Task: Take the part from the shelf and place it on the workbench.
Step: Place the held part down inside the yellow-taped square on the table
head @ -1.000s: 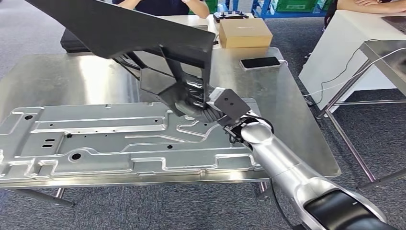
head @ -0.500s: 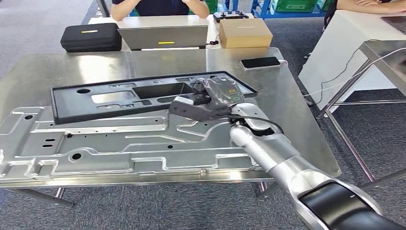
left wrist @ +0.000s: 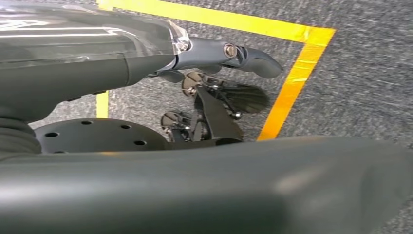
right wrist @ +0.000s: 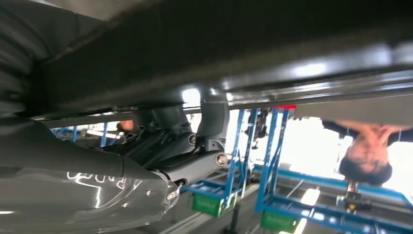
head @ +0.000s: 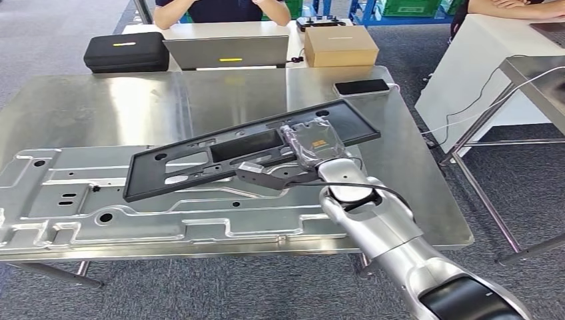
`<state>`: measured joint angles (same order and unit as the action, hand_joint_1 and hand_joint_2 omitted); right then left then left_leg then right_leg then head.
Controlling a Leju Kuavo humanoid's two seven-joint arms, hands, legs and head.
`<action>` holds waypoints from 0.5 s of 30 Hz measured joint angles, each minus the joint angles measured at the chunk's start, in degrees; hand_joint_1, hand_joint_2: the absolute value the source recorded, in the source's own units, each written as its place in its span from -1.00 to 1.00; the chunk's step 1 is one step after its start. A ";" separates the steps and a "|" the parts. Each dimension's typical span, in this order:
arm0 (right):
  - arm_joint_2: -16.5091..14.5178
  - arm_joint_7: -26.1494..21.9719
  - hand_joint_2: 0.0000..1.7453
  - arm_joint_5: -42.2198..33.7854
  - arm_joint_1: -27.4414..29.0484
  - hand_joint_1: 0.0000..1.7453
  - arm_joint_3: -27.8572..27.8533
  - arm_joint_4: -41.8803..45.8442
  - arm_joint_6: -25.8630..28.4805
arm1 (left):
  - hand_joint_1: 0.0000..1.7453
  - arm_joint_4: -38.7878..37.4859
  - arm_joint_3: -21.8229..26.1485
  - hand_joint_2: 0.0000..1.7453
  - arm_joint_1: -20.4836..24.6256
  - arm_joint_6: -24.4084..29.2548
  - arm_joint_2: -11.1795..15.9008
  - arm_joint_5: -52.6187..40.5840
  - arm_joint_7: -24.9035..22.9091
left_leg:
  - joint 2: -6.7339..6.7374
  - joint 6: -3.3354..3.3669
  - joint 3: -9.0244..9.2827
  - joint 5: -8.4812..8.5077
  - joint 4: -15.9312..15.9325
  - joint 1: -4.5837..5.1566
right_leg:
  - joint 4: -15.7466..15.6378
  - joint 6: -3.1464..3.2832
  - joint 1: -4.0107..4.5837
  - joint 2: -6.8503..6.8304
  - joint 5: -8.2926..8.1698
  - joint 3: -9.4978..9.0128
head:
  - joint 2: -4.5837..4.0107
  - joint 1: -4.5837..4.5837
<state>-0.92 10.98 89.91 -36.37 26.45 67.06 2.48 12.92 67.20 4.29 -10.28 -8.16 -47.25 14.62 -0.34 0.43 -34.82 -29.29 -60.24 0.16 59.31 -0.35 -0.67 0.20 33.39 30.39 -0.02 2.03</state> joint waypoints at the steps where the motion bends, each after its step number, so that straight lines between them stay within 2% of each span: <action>1: -0.09 -0.43 1.00 0.04 0.50 1.00 0.32 -0.07 -0.23 | -1.00 0.00 0.06 -1.00 0.00 -0.03 -0.03 -0.04 0.38 | 0.00 0.00 0.00 0.00 0.00 0.00 | 0.00 0.00 0.00 0.00 0.00 0.00 | 0.00 0.00; 7: -1.45 -2.67 1.00 -0.65 2.95 1.00 3.43 -2.25 -1.27 | -1.00 0.00 0.45 -1.00 -0.02 -0.41 -0.06 -0.28 1.98 | 0.00 0.00 -0.01 0.00 0.00 -0.01 | 0.00 0.00 0.01 0.00 0.00 0.01 | 0.00 0.00; 15: -4.31 -3.44 1.00 -3.85 3.03 1.00 4.87 -8.05 -1.44 | -1.00 0.00 0.47 -1.00 -0.03 -0.86 -0.06 -1.28 3.54 | 0.00 0.00 0.00 0.00 0.01 -0.04 | 0.00 0.01 0.04 0.00 0.01 0.00 | 0.00 0.00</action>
<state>-5.23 7.55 86.06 -33.34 31.32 59.01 1.04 12.92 67.67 4.26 -11.14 -8.22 -48.53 18.16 -0.34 0.42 -34.82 -29.29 -60.23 0.11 59.31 -0.35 -0.63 0.20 33.40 30.38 -0.02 2.03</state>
